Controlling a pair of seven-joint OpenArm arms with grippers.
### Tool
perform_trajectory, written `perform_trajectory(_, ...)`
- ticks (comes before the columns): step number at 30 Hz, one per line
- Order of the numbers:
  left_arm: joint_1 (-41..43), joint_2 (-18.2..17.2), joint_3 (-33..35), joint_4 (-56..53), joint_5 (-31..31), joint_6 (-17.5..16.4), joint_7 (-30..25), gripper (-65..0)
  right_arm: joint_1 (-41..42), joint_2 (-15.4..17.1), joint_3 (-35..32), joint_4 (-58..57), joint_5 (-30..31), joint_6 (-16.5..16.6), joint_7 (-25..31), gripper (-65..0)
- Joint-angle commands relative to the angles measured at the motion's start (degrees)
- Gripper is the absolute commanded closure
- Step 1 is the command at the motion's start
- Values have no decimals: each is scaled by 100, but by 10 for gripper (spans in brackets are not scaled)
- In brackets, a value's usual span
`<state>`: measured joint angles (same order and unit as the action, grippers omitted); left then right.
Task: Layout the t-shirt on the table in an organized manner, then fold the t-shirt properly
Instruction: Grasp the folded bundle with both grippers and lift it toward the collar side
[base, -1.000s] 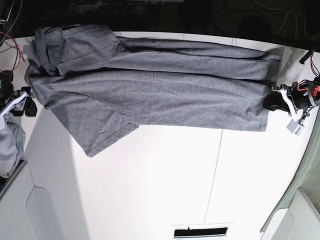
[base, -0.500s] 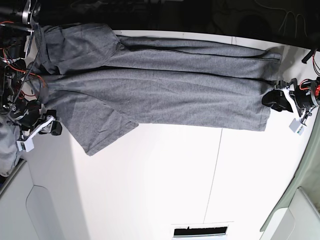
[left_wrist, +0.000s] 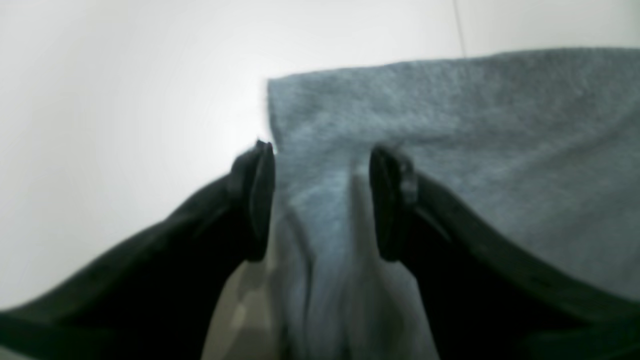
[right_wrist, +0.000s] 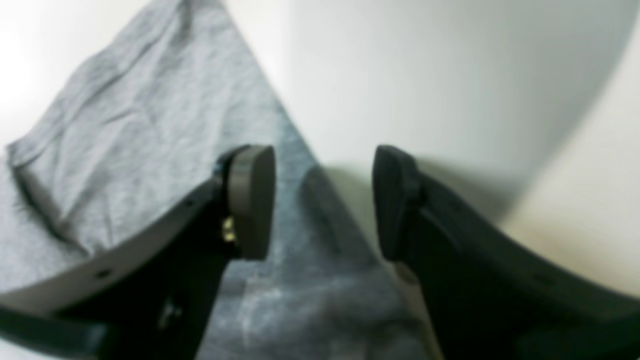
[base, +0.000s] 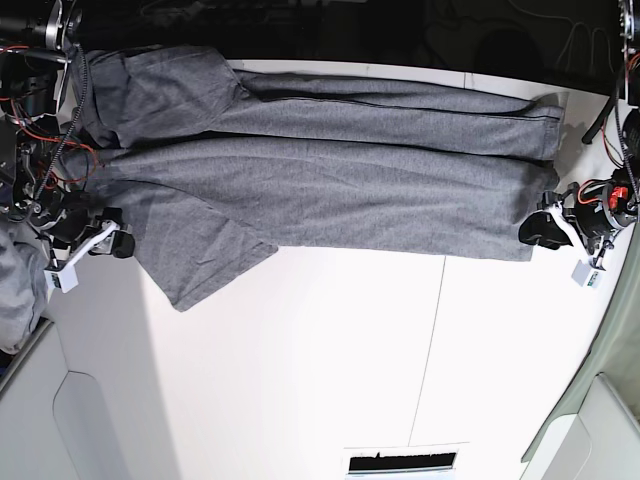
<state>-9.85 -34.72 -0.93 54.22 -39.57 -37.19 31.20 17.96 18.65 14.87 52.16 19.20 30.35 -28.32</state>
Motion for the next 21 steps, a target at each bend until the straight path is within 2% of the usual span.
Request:
perform_trajectory(1, -293, -79, -59, -153, -37, -9, -107, -329, 133, 11, 9, 74, 70, 39, 55, -312)
perform_trajectory(6, -876, 223, -59, -1054, 369, -9, -339, -329, 138, -192, 7, 76, 74, 160, -24, -312)
perform_trajectory(10, -922, 236, -59, -1108, 339, -20, -358, -327, 136, -348, -2, 76, 76, 164, -42, -310)
perform_trajectory(12, -914, 236, -22, -1108, 339, -125, -354, -280, 138, -420, -2, 76, 74, 164, -136, -293)
perform_trajectory(14, -914, 236, 92, -1108, 337, -122, -356, -177, 138, -459, -2, 76, 76, 164, -170, -205)
perform_trajectory(17, -916, 227, 313, -1108, 334, -281, -492, -13, 140, -439, 0, 96, 229, 205, -166, -19)
perform_trajectory(19, -916, 179, 330, -1104, 243, -281, -501, 0, 140, -439, 0, 190, 356, 205, -173, 0)
perform_trajectory(21, -914, 66, 328, -1058, -144, -281, -424, 0, 136, -437, 0, 385, 422, 205, -356, 0)
